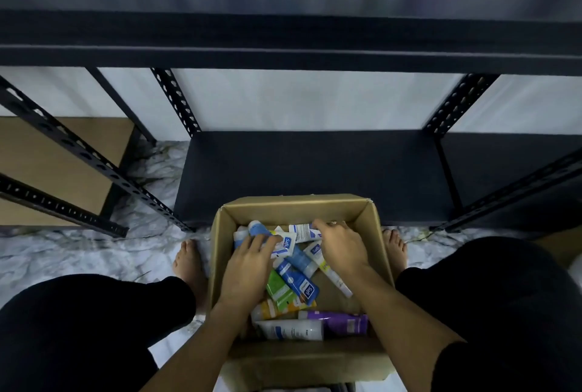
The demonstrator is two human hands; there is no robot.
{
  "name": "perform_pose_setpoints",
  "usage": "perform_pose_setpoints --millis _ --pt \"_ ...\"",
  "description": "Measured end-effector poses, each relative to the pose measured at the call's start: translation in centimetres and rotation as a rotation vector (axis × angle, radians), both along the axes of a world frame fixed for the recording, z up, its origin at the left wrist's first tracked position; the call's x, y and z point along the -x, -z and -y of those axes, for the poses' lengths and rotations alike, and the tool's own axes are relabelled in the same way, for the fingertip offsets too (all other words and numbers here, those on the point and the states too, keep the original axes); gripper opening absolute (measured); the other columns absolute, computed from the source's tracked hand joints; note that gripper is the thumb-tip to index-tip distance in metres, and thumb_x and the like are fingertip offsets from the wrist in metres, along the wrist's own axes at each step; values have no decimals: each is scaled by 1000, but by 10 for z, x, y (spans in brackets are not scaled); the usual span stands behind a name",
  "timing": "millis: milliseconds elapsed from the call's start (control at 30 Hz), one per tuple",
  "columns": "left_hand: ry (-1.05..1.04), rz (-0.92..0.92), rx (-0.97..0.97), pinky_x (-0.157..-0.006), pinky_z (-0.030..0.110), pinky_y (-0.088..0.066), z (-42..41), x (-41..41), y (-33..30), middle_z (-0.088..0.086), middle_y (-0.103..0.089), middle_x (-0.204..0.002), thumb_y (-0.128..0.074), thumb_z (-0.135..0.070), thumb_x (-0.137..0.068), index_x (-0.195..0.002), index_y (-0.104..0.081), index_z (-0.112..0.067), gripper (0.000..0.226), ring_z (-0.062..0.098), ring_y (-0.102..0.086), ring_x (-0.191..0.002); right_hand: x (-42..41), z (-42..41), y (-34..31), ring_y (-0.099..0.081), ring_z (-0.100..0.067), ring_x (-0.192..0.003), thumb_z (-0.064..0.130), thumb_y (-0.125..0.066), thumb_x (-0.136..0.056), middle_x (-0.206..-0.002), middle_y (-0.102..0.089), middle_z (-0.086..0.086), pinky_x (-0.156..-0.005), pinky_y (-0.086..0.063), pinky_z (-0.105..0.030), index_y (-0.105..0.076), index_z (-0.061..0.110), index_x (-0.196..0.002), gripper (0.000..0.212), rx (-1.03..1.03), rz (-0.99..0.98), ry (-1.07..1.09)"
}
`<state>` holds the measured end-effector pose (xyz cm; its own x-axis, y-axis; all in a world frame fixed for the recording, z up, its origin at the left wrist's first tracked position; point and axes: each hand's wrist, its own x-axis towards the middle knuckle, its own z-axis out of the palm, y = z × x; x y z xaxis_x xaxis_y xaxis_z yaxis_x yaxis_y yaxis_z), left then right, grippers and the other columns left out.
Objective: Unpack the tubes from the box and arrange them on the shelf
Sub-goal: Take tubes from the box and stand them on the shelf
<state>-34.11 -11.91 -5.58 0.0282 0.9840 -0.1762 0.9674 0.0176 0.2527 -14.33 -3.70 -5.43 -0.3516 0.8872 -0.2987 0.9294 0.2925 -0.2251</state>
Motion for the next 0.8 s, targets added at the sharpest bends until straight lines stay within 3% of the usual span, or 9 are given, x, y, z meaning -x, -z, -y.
perform_pose_setpoints --millis 100,233,367,467,667,800 --pt "-48 47 -87 -80 35 -54 -3 4 -17 -1 -61 -120 -64 -28 -91 -126 -54 -28 37 22 -61 -107 -3 0 -12 -65 -25 -99 7 -45 -95 -103 -69 -3 -79 -55 -39 -52 27 -122 34 46 -57 64" --pt "-92 50 -94 -71 34 -55 -6 11 -33 -3 -64 -111 -59 -21 -93 -120 -50 -29 30 21 -66 -93 -4 2 -30 -69 -18 -84 13 -50 -96 -91 -70 3 -72 -58 -37 -50 38 -125 38 71 -169 171" --pt "-180 98 -31 -70 32 -49 -4 13 -48 -2 -64 -116 -51 -23 -99 -128 -46 -30 30 22 -66 -95 -6 8 -54 -67 -12 -79 16 -54 -95 -92 -71 5 -69 -58 -34 -53 38 -128 39 59 -296 236" --pt "-224 175 -38 -75 33 -48 -1 10 -63 -2 -65 -117 -51 -26 -98 -129 -48 -30 31 22 -65 -99 -8 13 -75 -66 -14 -68 14 -57 -92 -85 -70 4 -57 -53 -31 -49 39 -125 42 9 -358 245" --pt "-252 291 -237 -73 37 -51 -2 16 -104 -9 -63 -107 -55 -20 -95 -122 -48 -41 35 19 -61 -95 -14 13 -126 -67 -17 -69 18 -58 -88 -81 -69 5 -56 -57 -43 -45 45 -119 44 -108 -456 236" --pt "-230 332 -380 -68 38 -53 -10 18 -142 -13 -65 -102 -57 -21 -94 -120 -51 -44 35 15 -65 -85 -18 6 -178 -69 -12 -75 13 -61 -88 -94 -73 4 -57 -57 -35 -52 41 -119 43 -172 -555 221"
